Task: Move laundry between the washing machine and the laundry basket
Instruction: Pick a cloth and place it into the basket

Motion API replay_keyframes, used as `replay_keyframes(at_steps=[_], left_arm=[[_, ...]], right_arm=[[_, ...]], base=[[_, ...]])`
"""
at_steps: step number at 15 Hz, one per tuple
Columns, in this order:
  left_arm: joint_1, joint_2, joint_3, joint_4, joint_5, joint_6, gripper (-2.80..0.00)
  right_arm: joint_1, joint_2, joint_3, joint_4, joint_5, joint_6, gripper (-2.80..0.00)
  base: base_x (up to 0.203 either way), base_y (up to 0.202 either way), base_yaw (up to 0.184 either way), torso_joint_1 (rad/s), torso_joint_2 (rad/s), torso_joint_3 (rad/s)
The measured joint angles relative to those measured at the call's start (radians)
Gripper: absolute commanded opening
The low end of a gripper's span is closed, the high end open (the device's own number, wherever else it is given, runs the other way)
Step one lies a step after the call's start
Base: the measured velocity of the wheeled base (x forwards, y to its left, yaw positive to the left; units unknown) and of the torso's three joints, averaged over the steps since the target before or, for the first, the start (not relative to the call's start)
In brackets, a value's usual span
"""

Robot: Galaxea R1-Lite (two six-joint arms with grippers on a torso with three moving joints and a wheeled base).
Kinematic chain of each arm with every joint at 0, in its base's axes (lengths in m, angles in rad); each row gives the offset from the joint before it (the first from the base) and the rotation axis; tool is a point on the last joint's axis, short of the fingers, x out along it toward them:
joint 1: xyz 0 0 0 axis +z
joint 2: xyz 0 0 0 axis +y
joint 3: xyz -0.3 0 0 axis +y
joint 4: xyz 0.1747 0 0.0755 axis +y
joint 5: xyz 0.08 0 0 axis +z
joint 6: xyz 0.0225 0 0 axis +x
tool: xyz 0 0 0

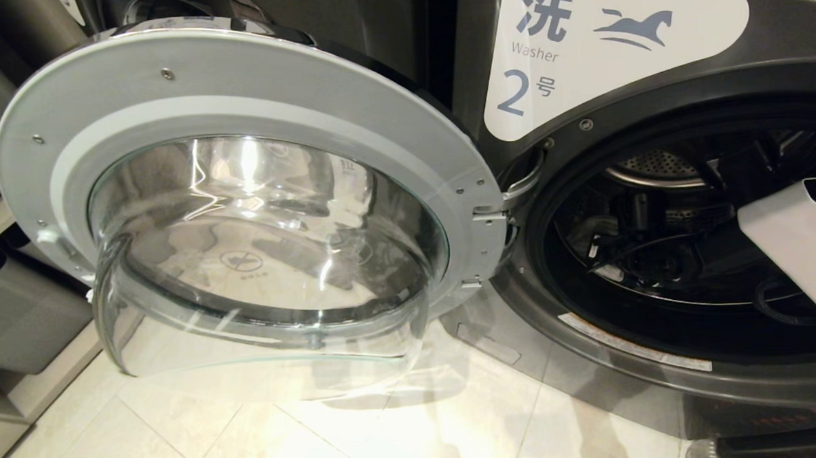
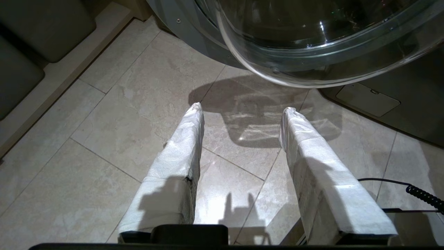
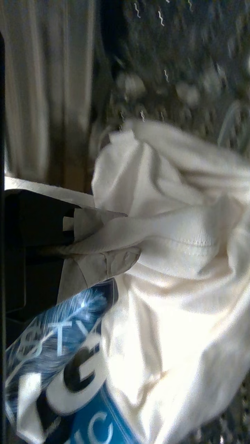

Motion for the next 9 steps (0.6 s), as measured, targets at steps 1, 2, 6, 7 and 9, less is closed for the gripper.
replay_keyframes(at_steps=[1,2,6,7,9], left_arm=[[0.000,0.000,0.000,0.000,0.000,0.000,-2.80],[0.000,0.000,0.000,0.000,0.000,0.000,-2.80],[0.000,0.000,0.000,0.000,0.000,0.000,-2.80],[0.000,0.000,0.000,0.000,0.000,0.000,-2.80],[-0.001,0.000,0.000,0.000,0.000,0.000,-2.80]], right_arm=[[-0.008,0.002,0.000,0.000,0.000,0.000,-2.80],[-0.015,0.003,0.002,0.000,0.000,0.000,-2.80],[-0.029,-0.012,0.010,0.022,0.001,0.004,-2.80],[-0.031,-0.023,0.013,0.042,0.002,0.012,-2.80],[-0.031,-0.064,0.033,0.081,0.008,0.024,-2.80]], base=[[0.000,0.000,0.000,0.000,0.00,0.000],[0.000,0.000,0.000,0.000,0.00,0.000],[0.000,0.000,0.000,0.000,0.00,0.000],[0.000,0.000,0.000,0.000,0.00,0.000],[0.000,0.000,0.000,0.000,0.00,0.000]])
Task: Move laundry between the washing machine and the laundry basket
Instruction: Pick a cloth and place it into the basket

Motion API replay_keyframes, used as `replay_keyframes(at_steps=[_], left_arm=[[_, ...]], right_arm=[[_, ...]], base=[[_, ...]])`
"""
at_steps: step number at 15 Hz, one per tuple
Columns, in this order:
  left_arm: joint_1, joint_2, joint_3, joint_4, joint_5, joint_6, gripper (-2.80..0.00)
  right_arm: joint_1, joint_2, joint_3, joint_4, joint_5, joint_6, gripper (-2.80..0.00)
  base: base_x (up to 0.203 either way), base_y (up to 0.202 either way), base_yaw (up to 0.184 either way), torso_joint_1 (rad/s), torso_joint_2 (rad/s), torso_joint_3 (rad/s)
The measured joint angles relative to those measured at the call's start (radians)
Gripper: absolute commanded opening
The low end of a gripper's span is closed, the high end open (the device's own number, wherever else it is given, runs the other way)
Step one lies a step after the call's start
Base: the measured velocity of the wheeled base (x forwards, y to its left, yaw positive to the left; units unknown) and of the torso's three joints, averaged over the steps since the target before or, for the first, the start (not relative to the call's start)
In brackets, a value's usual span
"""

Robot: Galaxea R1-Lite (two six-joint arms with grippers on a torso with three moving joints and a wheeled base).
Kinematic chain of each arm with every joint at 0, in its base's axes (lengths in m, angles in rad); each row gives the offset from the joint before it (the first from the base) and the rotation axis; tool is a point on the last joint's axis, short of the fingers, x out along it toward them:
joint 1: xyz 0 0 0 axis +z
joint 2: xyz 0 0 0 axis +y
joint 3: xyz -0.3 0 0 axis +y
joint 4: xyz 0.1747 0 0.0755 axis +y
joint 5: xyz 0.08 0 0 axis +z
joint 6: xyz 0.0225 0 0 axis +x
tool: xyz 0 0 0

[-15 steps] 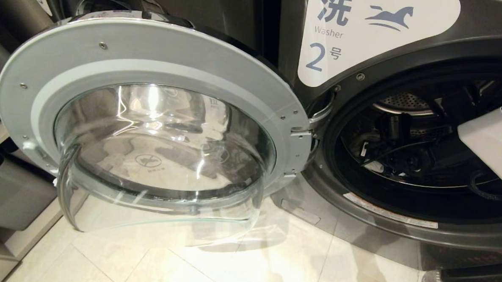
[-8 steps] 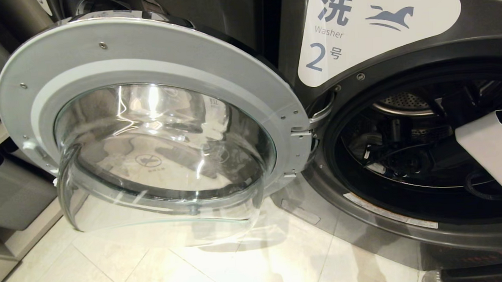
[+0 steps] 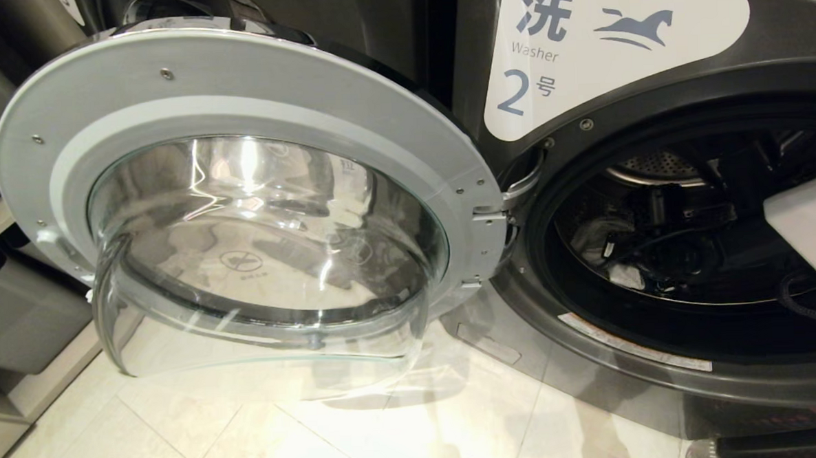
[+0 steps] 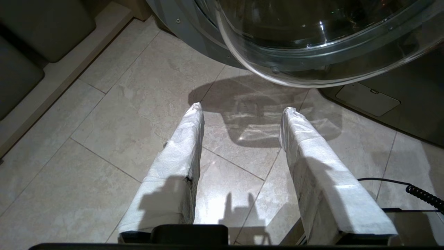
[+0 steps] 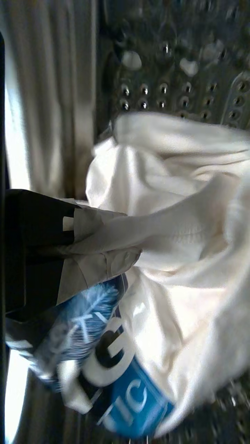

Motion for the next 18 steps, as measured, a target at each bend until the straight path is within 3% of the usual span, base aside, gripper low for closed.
replay_keyframes(at_steps=[7,12,18], left_arm=[[0.001,0.000,0.000,0.000,0.000,0.000,-2.80],[0.001,0.000,0.000,0.000,0.000,0.000,-2.80],[0.001,0.000,0.000,0.000,0.000,0.000,-2.80]], right_arm=[[0.047,-0.228,0.261,-0.020,0.004,-0.103,-2.80],[0.105,-0.384,0.543,-0.154,0.003,-0.176,-2.80],[0.191,-0.610,0.818,-0.290,0.027,-0.388,-2.80]], base=[[0.000,0.000,0.000,0.000,0.00,0.000],[0.000,0.000,0.000,0.000,0.00,0.000],[0.000,0.000,0.000,0.000,0.00,0.000]])
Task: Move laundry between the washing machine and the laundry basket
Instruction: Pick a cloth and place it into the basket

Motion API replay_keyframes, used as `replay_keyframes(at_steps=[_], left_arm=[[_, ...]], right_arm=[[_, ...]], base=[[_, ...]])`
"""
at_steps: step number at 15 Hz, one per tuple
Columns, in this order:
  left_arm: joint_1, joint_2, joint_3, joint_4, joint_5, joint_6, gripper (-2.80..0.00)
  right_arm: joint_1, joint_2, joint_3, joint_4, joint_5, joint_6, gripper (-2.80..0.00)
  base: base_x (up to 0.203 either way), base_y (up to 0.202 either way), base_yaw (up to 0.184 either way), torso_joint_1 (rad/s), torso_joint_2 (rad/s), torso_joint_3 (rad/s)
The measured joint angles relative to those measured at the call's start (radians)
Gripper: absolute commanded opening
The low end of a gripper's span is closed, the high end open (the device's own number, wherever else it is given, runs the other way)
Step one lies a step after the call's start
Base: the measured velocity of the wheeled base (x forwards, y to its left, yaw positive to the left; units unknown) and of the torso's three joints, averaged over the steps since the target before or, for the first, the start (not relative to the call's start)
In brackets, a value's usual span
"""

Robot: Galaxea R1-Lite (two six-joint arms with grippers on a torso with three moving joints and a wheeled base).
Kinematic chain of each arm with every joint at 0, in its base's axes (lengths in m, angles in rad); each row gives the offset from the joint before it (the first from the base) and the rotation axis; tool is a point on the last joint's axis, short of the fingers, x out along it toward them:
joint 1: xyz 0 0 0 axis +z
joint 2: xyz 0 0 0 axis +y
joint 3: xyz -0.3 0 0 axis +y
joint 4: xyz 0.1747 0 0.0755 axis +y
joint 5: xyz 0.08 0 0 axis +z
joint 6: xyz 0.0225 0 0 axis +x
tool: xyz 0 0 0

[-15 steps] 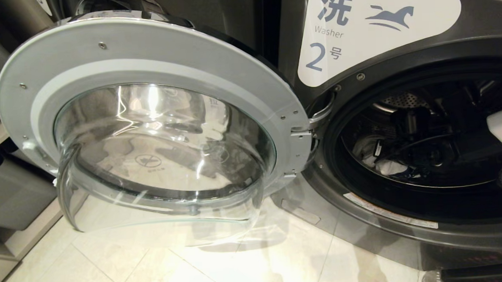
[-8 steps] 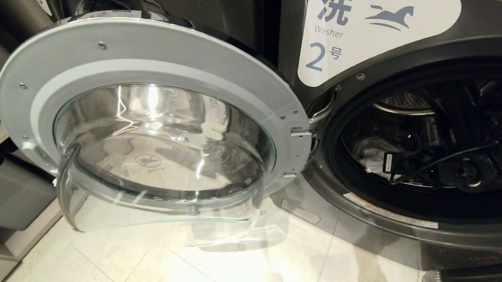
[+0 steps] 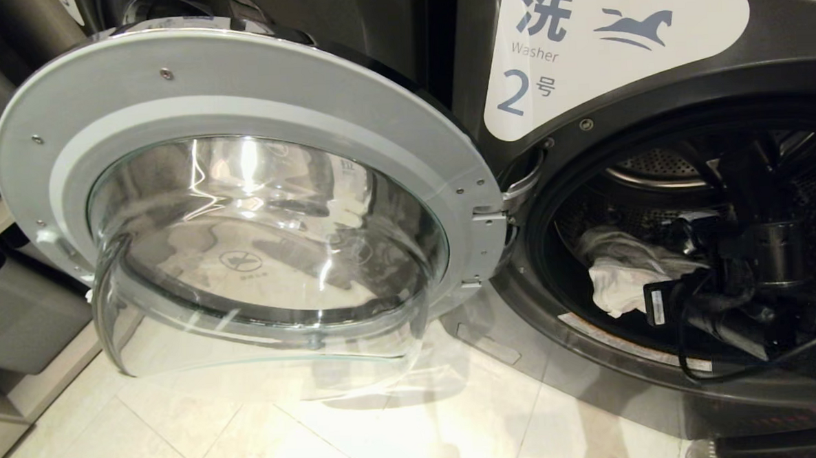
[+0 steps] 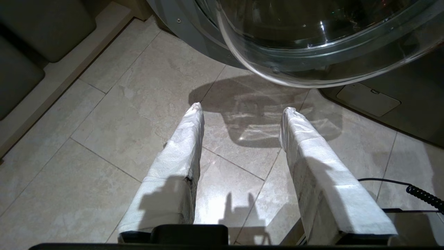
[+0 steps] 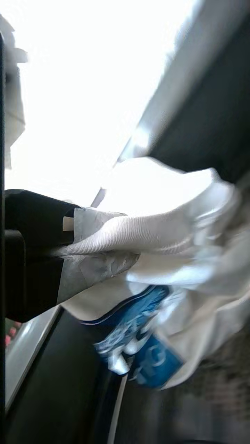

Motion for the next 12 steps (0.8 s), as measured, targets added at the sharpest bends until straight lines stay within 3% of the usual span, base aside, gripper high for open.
replay_keyframes(at_steps=[4,8,12], left_arm=[[0.000,0.000,0.000,0.000,0.000,0.000,-2.80],[0.000,0.000,0.000,0.000,0.000,0.000,-2.80],[0.000,0.000,0.000,0.000,0.000,0.000,-2.80]], right_arm=[[0.114,-0.207,0.110,-0.006,0.063,-0.111,-2.80],[0.366,-0.458,0.213,0.021,0.063,-0.211,-2.80],[0.548,-0.725,0.240,0.113,0.054,-0.426,-2.80]], base=[[0.000,0.000,0.000,0.000,0.00,0.000],[0.000,0.000,0.000,0.000,0.00,0.000],[0.000,0.000,0.000,0.000,0.00,0.000]])
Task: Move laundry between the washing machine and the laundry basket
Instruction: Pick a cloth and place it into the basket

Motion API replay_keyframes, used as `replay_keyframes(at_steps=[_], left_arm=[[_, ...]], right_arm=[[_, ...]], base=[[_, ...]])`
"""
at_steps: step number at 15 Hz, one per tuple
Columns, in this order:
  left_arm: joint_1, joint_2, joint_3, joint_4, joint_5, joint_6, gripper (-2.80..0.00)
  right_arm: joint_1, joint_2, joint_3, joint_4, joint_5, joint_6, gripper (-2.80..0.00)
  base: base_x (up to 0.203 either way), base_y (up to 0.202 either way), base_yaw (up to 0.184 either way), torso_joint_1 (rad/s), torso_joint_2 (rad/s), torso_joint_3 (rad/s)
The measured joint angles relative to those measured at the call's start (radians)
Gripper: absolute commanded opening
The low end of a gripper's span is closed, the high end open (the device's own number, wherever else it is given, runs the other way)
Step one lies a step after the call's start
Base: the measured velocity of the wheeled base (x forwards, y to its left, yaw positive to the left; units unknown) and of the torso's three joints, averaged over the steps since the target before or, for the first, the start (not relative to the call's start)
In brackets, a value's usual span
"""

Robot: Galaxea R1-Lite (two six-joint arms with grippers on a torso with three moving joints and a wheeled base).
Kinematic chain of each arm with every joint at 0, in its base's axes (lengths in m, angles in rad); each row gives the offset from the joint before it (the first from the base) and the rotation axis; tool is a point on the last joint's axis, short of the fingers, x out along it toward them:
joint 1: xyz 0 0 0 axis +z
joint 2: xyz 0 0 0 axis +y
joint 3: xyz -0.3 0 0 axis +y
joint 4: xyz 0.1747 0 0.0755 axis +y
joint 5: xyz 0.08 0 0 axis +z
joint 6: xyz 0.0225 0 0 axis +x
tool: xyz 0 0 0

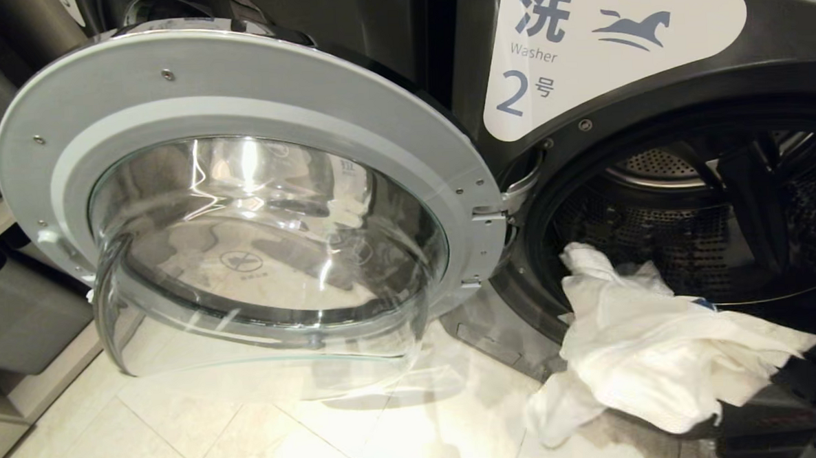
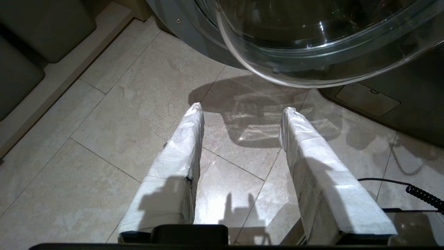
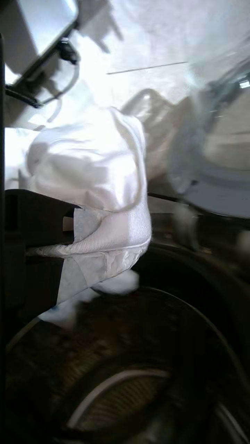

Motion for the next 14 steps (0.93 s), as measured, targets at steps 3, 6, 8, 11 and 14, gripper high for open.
replay_keyframes(at_steps=[3,6,8,11,14], left_arm=[[0.000,0.000,0.000,0.000,0.000,0.000,-2.80],[0.000,0.000,0.000,0.000,0.000,0.000,-2.80],[0.000,0.000,0.000,0.000,0.000,0.000,-2.80],[0.000,0.000,0.000,0.000,0.000,0.000,-2.80],[0.000,0.000,0.000,0.000,0.000,0.000,-2.80]], right_arm=[[0.125,-0.129,-0.094,0.013,-0.021,-0.058,-2.80],[0.276,-0.246,-0.144,0.009,-0.036,-0.128,-2.80],[0.365,-0.324,-0.164,0.006,-0.037,-0.165,-2.80],[0.460,-0.416,-0.227,-0.005,-0.039,-0.209,-2.80],[0.530,-0.467,-0.248,-0.083,-0.038,-0.259,-2.80]], base=[[0.000,0.000,0.000,0.000,0.00,0.000],[0.000,0.000,0.000,0.000,0.00,0.000],[0.000,0.000,0.000,0.000,0.00,0.000],[0.000,0.000,0.000,0.000,0.00,0.000],[0.000,0.000,0.000,0.000,0.00,0.000]])
